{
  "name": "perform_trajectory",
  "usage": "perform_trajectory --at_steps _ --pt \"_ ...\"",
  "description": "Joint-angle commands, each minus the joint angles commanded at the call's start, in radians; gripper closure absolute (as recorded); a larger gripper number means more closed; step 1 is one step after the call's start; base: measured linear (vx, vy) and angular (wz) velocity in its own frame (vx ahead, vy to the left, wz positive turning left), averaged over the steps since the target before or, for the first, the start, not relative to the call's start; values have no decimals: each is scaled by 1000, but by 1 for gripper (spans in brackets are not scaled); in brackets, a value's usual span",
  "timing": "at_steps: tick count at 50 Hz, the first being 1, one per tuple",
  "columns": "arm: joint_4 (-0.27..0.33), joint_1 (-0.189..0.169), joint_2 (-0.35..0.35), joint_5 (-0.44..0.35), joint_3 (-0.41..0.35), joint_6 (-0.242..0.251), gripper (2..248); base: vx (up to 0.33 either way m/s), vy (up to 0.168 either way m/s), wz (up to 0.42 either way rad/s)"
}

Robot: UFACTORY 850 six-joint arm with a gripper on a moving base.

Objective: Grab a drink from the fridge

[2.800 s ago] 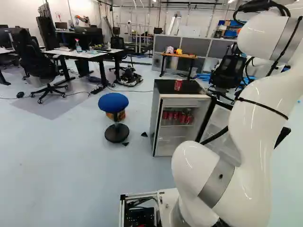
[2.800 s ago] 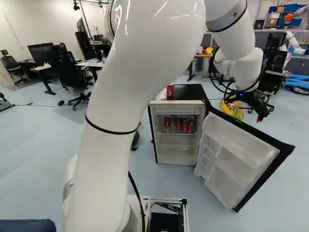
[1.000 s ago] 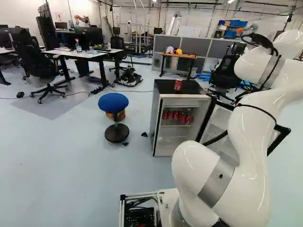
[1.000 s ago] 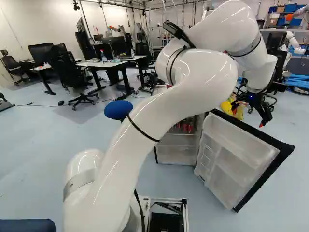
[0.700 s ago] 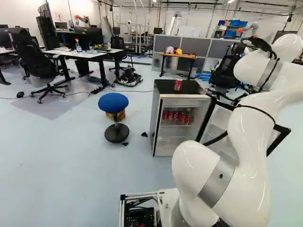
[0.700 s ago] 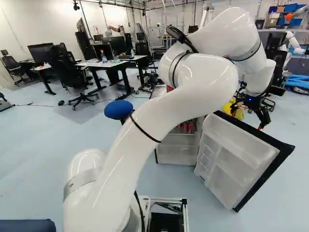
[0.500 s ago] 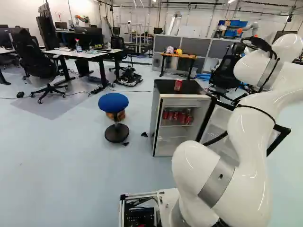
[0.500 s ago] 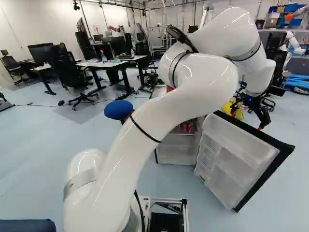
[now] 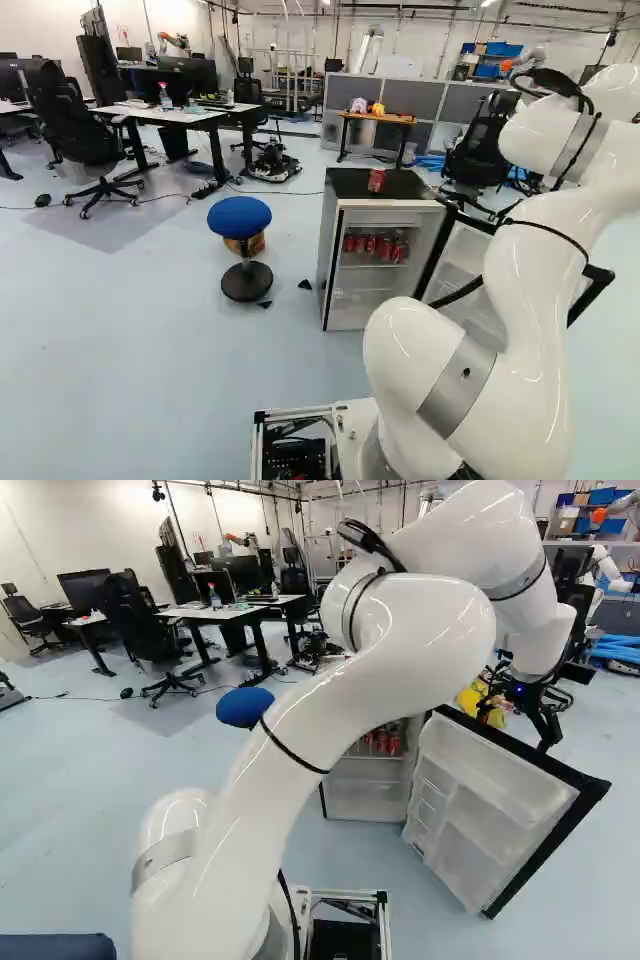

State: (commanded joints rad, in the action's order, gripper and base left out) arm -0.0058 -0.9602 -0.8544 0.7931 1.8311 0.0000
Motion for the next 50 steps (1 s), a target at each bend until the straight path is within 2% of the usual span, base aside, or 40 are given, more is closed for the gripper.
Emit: perform_trajectory --at_steps 50 --pt "0 -14 175 0 -280 0 3 0 0 0"
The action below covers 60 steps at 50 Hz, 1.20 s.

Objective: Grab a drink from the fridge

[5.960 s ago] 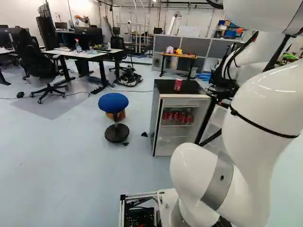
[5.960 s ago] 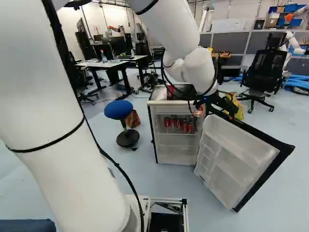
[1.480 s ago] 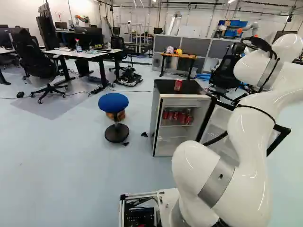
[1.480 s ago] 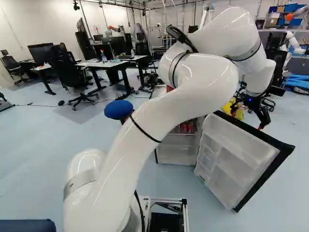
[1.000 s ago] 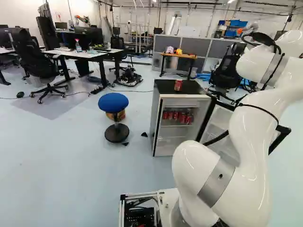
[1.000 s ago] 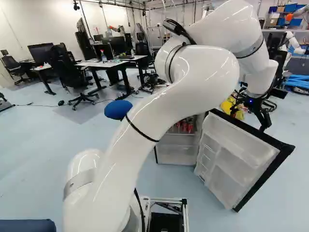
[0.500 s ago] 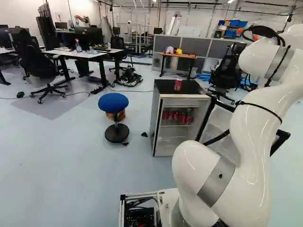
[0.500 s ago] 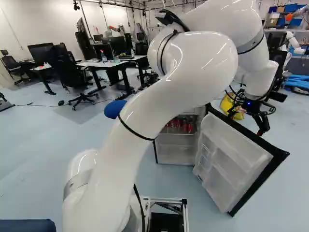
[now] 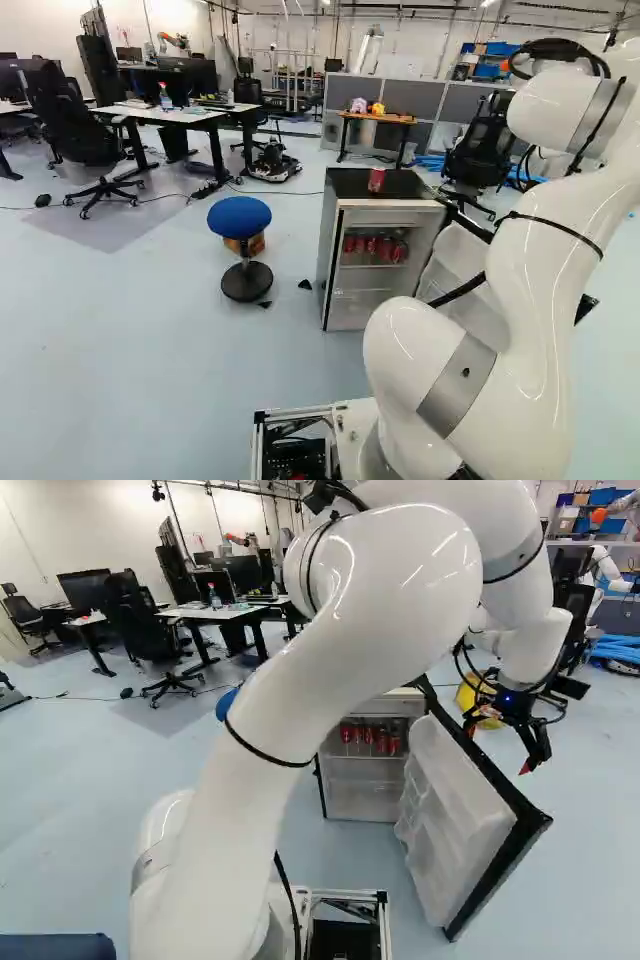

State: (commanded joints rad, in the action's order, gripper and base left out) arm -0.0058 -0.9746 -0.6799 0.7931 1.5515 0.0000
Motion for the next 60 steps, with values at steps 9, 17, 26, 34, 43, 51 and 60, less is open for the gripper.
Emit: perform_trajectory --at_steps 9,17,26,34,43,51,60 --pt "0 0 35 0 -55 0 3 0 0 0" --pt "0 0 66 0 -103 0 3 0 0 0" --pt "0 2 101 0 -158 0 3 0 0 0" --pt "0 4 132 0 -206 0 3 0 0 0" --pt "0 8 167 0 -259 0 3 0 0 0" --pt "0 14 197 0 -305 0 3 0 0 0" --pt "0 25 227 0 -349 0 3 0 0 0"
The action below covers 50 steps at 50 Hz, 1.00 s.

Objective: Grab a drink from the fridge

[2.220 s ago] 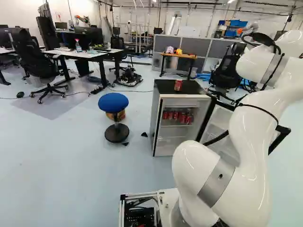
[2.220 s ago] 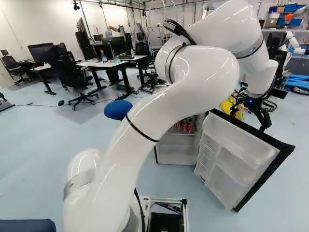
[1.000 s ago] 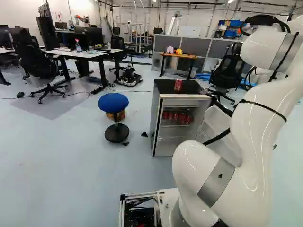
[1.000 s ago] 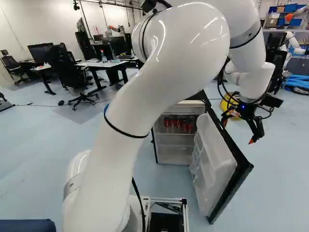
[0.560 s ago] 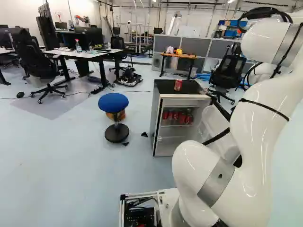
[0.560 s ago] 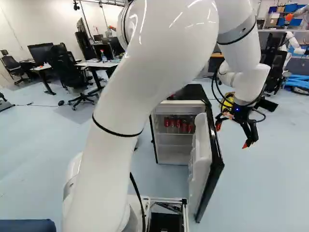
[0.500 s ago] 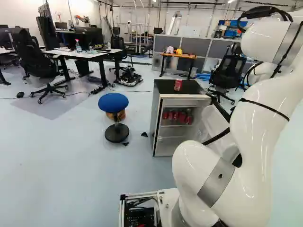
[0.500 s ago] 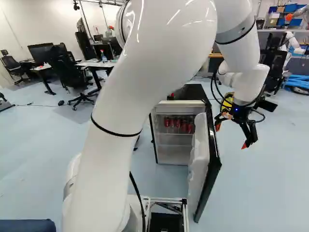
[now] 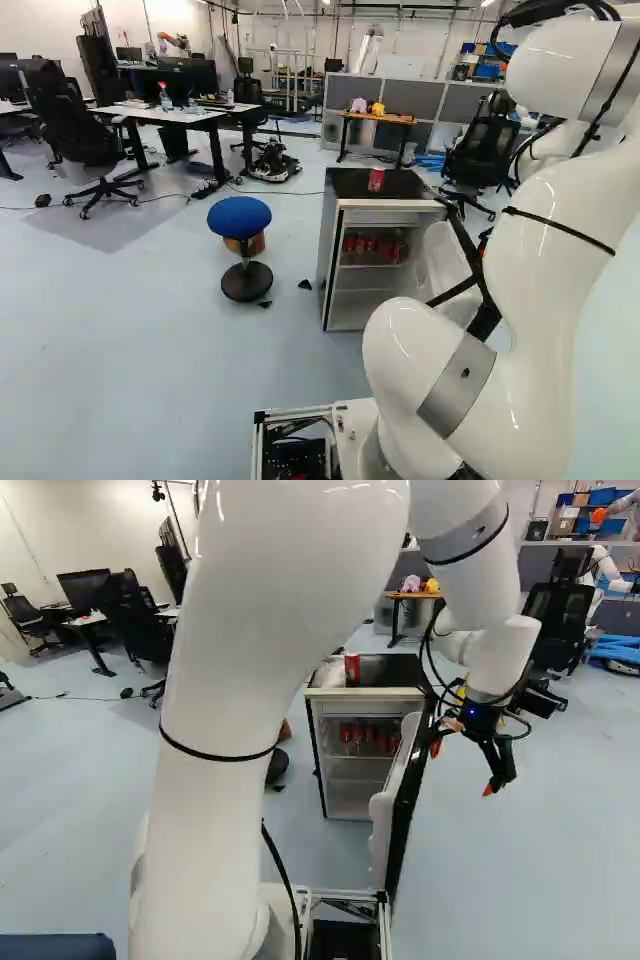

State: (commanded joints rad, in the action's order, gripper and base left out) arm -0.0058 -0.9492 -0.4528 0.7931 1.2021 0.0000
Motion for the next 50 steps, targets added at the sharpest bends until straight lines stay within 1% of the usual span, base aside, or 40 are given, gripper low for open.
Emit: perform_trajectory --at_steps 23,39,50 --pt "0 36 77 0 -112 0 3 0 0 0" --pt "0 71 127 -1 -184 0 3 0 0 0" --pt "0 97 162 -15 -232 0 3 0 0 0"
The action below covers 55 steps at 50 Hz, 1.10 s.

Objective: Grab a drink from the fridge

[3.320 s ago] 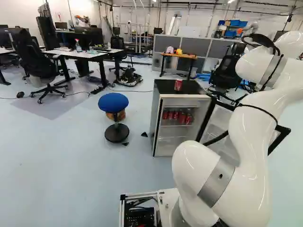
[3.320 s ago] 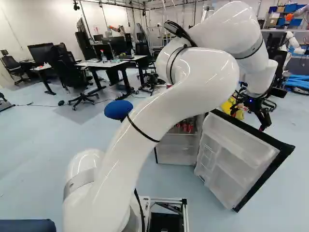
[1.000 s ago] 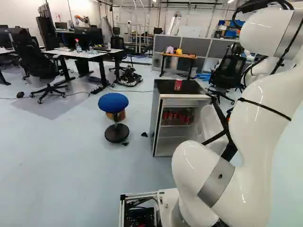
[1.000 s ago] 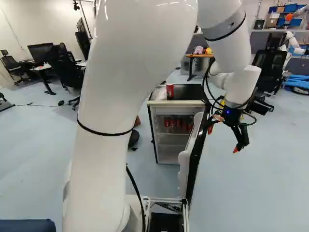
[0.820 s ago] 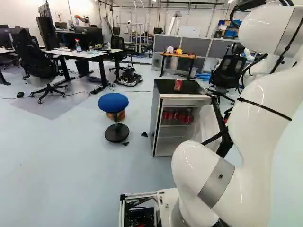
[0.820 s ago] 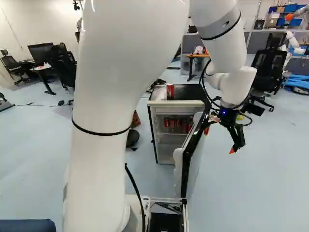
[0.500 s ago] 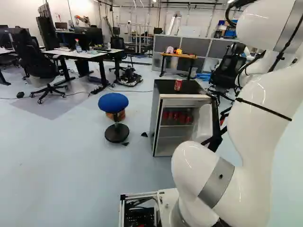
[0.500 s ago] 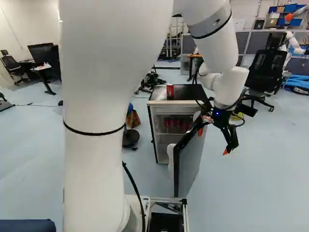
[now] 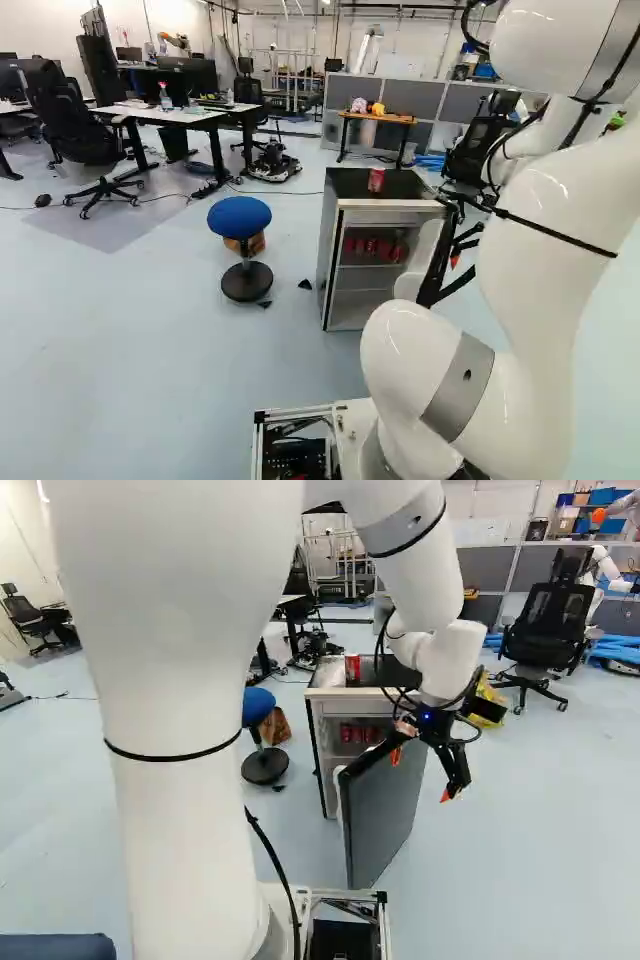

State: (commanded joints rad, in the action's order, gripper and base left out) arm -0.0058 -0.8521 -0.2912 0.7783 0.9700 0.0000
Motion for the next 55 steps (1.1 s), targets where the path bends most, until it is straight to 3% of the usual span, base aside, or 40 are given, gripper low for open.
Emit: perform_trajectory --at_steps 55 --pt "0 169 173 -131 -221 0 3 0 0 0"
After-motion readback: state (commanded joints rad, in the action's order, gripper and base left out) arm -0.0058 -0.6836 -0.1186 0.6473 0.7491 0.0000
